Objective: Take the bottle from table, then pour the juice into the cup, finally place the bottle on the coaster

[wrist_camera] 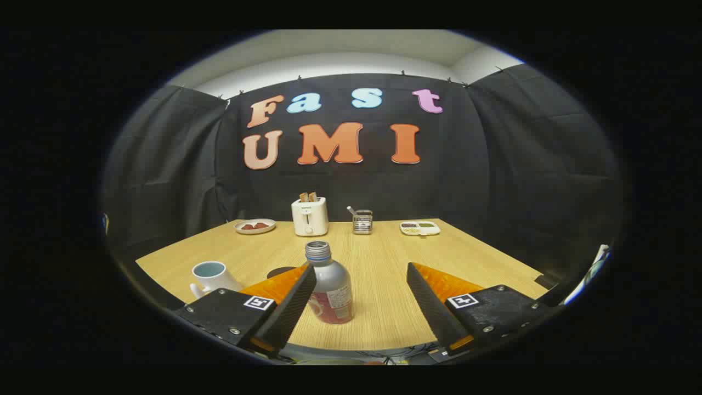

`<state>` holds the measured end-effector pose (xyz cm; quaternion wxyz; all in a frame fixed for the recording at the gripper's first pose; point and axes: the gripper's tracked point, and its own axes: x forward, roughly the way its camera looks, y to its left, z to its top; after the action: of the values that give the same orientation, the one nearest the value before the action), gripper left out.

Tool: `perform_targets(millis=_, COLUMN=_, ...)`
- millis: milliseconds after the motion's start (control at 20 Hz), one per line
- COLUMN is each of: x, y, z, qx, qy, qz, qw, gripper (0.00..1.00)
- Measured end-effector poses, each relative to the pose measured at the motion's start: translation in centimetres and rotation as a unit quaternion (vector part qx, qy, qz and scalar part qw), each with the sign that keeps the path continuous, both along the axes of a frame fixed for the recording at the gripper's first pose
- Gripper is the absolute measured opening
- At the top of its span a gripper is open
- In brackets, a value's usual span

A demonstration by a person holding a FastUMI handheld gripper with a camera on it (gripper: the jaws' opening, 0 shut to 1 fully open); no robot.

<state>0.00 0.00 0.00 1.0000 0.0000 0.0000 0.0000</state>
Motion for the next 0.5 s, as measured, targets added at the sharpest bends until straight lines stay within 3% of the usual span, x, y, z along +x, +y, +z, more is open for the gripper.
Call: perform_targets(millis=500, x=0.09, y=1.04, z=-0.55, qx=-0.006, qy=0.007, qz=0.013, qw=1.000, gripper=0.99)
